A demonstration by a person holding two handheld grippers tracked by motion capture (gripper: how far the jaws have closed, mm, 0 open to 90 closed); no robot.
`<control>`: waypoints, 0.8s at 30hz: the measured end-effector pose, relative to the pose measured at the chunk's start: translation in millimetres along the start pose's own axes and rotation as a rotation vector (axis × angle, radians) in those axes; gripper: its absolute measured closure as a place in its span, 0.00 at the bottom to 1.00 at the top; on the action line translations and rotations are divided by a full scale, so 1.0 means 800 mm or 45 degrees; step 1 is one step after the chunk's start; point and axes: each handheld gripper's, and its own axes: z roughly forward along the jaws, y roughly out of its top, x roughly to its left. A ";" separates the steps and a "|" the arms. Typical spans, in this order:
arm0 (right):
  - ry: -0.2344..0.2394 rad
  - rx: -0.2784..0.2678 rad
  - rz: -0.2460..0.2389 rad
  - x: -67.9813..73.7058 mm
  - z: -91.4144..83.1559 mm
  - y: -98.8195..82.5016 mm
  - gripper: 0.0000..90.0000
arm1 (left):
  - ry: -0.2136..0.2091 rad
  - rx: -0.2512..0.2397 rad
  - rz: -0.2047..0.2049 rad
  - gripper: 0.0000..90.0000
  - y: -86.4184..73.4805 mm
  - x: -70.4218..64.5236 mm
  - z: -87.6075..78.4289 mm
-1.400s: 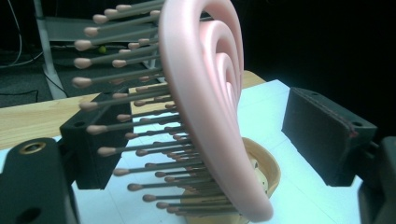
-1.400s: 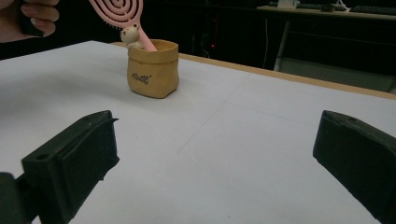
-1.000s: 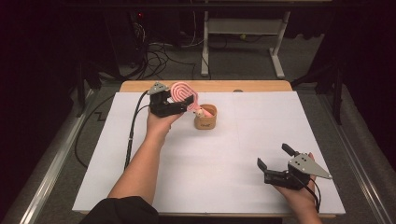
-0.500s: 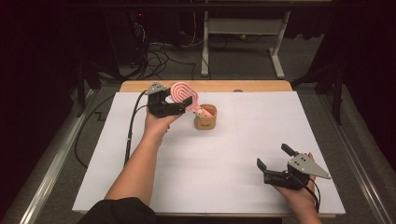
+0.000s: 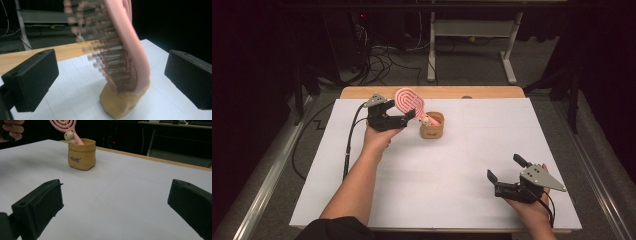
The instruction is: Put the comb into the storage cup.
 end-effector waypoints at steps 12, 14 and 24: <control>-0.007 0.012 0.003 0.000 0.000 -0.003 0.00 | -0.048 0.030 0.005 0.00 -0.046 -0.008 -0.018; -0.009 0.013 0.004 0.000 0.000 -0.004 0.00 | -0.047 0.033 0.012 0.00 -0.049 -0.008 -0.020; -0.013 0.016 0.004 0.000 -0.002 -0.004 0.00 | -0.056 0.024 0.040 0.00 -0.081 -0.015 -0.059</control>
